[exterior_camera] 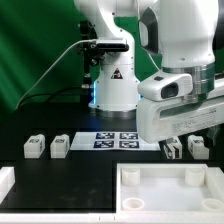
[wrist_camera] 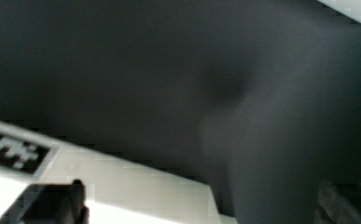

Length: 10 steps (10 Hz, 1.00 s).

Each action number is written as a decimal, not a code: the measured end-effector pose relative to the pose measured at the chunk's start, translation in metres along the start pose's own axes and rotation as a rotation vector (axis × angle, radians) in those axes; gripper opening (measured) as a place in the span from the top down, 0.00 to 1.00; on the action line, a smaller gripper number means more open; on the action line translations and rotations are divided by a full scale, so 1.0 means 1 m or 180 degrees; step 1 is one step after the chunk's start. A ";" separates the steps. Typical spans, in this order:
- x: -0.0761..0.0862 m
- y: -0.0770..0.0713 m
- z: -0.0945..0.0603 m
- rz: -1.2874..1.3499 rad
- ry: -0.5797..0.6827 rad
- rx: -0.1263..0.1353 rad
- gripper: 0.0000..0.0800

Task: Assemble one leg

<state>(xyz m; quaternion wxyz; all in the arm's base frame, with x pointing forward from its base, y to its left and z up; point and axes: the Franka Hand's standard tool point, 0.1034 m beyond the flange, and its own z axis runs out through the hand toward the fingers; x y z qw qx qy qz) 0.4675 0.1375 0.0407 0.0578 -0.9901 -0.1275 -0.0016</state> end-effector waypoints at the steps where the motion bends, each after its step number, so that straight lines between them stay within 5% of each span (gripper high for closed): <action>1: -0.007 -0.013 0.004 0.0277 -0.0003 0.0012 0.19; 10: -0.021 -0.025 0.006 0.0827 -0.0427 0.0057 0.19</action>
Offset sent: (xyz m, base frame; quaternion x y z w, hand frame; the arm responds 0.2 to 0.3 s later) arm 0.0000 0.0000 0.0000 0.0000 -0.0899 0.0000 0.9960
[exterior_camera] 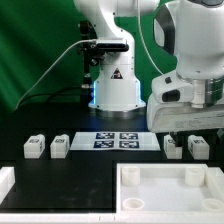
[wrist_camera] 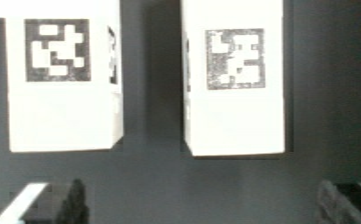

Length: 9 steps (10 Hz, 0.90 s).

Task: Assemble one leg

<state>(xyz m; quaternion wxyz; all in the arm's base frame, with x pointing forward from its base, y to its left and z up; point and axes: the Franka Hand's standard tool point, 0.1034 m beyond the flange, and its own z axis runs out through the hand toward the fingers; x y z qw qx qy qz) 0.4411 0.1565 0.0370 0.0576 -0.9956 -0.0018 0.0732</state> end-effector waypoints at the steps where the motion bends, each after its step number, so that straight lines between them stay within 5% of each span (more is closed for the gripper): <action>1: 0.000 0.000 0.000 0.0000 0.0000 0.0000 0.19; 6: 0.000 0.000 0.000 0.0000 0.0000 0.0000 0.19; 7: -0.022 0.003 0.006 0.0051 -0.0361 -0.0063 0.19; 9: -0.020 -0.004 -0.001 0.0142 -0.0827 -0.0090 0.19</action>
Offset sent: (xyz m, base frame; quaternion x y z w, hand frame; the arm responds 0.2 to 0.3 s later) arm 0.0000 0.0000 0.0000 0.0000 -0.1790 0.0000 0.9838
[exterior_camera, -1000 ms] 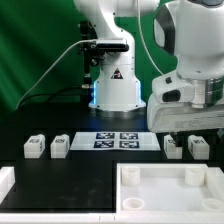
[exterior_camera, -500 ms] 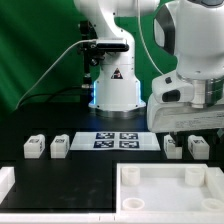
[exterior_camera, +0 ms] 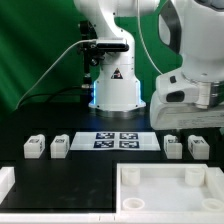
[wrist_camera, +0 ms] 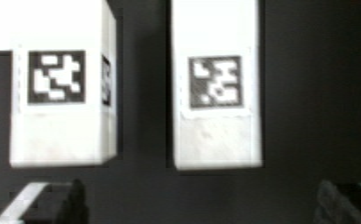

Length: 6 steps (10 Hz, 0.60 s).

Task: Assemble one leg

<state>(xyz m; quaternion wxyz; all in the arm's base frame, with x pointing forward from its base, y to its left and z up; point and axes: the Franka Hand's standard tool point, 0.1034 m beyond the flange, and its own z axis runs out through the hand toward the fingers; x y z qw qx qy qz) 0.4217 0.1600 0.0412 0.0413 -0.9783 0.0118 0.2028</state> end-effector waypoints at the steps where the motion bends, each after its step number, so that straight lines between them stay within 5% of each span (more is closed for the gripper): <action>1: -0.004 0.002 0.002 0.0032 -0.0449 -0.0026 0.19; 6: -0.005 -0.011 0.015 0.0034 -0.1801 -0.0121 0.19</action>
Offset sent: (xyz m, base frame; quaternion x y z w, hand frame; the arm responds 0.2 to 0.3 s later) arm -0.0005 0.0079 -0.0051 -0.0024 -0.2729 0.0222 0.9618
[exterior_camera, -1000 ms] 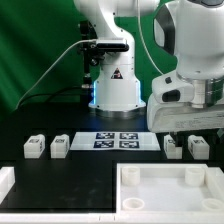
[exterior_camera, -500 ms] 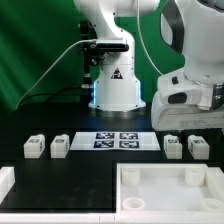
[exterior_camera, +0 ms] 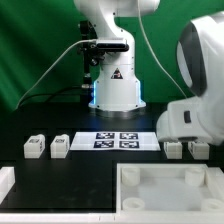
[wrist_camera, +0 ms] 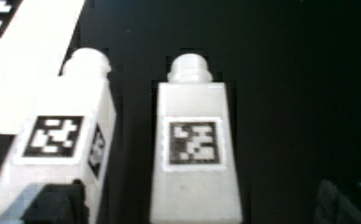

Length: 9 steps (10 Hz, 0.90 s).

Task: Assemble one leg

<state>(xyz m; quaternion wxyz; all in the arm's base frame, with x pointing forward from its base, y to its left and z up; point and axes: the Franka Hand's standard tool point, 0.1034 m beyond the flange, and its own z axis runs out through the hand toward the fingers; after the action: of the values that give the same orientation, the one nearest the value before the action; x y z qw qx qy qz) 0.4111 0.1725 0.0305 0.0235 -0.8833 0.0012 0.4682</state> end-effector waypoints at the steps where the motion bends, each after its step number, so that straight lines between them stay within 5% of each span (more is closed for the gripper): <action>1: 0.003 -0.001 -0.001 -0.0022 0.0034 0.0006 0.19; 4: 0.003 -0.001 0.000 -0.0022 0.0028 0.0000 0.19; 9: 0.002 -0.009 0.028 -0.0056 0.0011 -0.0053 0.19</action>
Offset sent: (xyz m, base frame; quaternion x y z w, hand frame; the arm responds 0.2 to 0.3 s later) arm 0.0000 0.0000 0.0000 0.0000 0.0000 0.0000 1.0000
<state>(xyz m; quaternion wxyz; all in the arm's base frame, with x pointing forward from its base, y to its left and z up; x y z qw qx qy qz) 0.3895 0.1828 0.0134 0.0203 -0.8843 -0.0105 0.4664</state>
